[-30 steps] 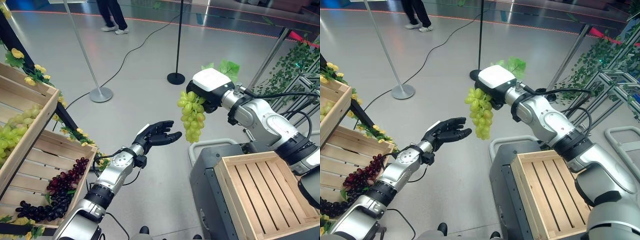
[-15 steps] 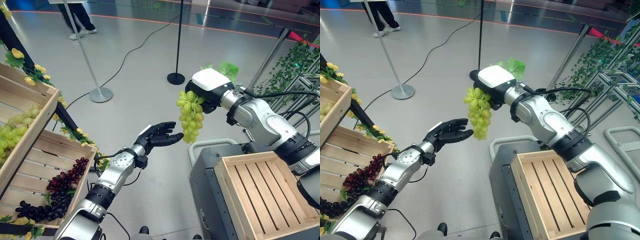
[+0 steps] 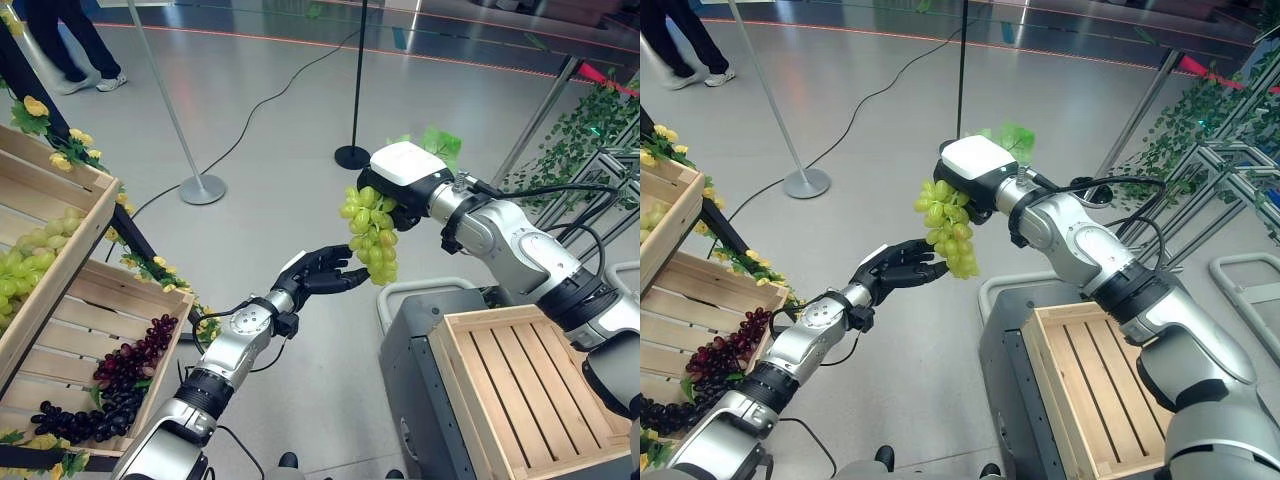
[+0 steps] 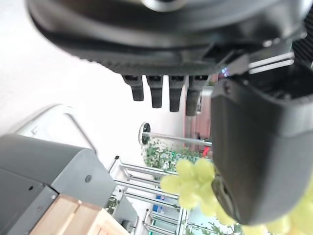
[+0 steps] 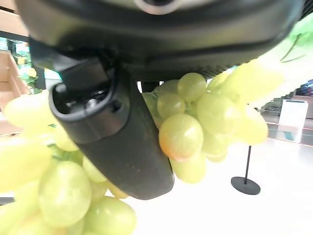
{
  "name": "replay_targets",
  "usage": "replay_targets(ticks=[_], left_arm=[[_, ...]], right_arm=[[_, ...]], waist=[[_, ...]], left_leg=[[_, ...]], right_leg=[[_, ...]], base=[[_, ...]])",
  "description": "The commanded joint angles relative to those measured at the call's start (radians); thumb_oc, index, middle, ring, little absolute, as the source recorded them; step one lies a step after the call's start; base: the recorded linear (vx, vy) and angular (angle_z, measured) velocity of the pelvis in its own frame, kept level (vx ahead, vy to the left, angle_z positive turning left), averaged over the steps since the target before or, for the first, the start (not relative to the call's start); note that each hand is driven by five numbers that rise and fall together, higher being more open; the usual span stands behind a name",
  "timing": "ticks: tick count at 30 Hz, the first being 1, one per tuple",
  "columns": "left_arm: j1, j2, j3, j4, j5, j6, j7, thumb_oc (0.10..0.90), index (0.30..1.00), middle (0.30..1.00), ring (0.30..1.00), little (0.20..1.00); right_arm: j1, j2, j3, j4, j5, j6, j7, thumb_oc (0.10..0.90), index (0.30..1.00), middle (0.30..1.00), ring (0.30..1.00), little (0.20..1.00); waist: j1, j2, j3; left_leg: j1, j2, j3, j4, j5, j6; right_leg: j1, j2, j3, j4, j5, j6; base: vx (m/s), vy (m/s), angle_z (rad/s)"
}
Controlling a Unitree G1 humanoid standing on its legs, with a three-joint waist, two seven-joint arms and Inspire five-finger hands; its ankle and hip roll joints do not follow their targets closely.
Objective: Pick up the fruits from the basket on one side to the basket on the other side
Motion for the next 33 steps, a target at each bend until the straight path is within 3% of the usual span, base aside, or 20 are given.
replay_targets(ticks=[1,15,29,33], left_arm=[[-0.122,-0.047,-0.019,-0.025,-0.086,-0.085,-0.007,0.8,0.9,0.9,0.9,0.9],[-0.102,-0.063,0.01,-0.071,-0.222,-0.092,-0.06,0.8,0.9,0.9,0.9,0.9],[-0.059,-0.02,0.039,-0.123,-0.269,-0.086,-0.09,0.8,0.9,0.9,0.9,0.9],[-0.034,-0.037,0.068,-0.144,-0.403,-0.08,-0.113,0.8,0.9,0.9,0.9,0.9]], right_arm=[[-0.101,0.021,-0.033,-0.029,0.02,0.003,-0.025,0.4,0.3,0.3,0.3,0.3],[-0.059,0.027,-0.003,-0.033,-0.027,-0.047,0.036,0.4,0.3,0.3,0.3,0.3],[0.008,-0.042,0.006,0.039,-0.099,-0.058,0.006,0.4,0.3,0.3,0.3,0.3],[0.039,-0.049,-0.018,0.061,-0.092,-0.068,-0.031,0.4,0.3,0.3,0.3,0.3]], waist=[[0.019,-0.021,-0.107],[0.022,-0.027,-0.104],[0.022,-0.034,-0.103],[0.023,-0.034,-0.101]], left_leg=[[-0.006,0.018,0.008,0.0,-0.03,-0.019],[-0.005,0.018,0.009,0.0,-0.031,-0.019],[-0.005,0.02,0.017,0.0,-0.03,-0.019],[-0.005,0.02,0.017,0.0,-0.029,-0.019]], right_leg=[[0.021,-0.012,0.021,0.001,0.002,-0.019],[0.022,-0.014,0.018,0.001,0.003,-0.02],[0.021,-0.015,0.019,0.002,0.006,-0.018],[0.02,-0.015,0.018,0.004,0.006,-0.019]], base=[[0.0,0.0,0.0],[0.0,0.0,0.0],[0.0,0.0,0.0],[0.0,0.0,0.0]])
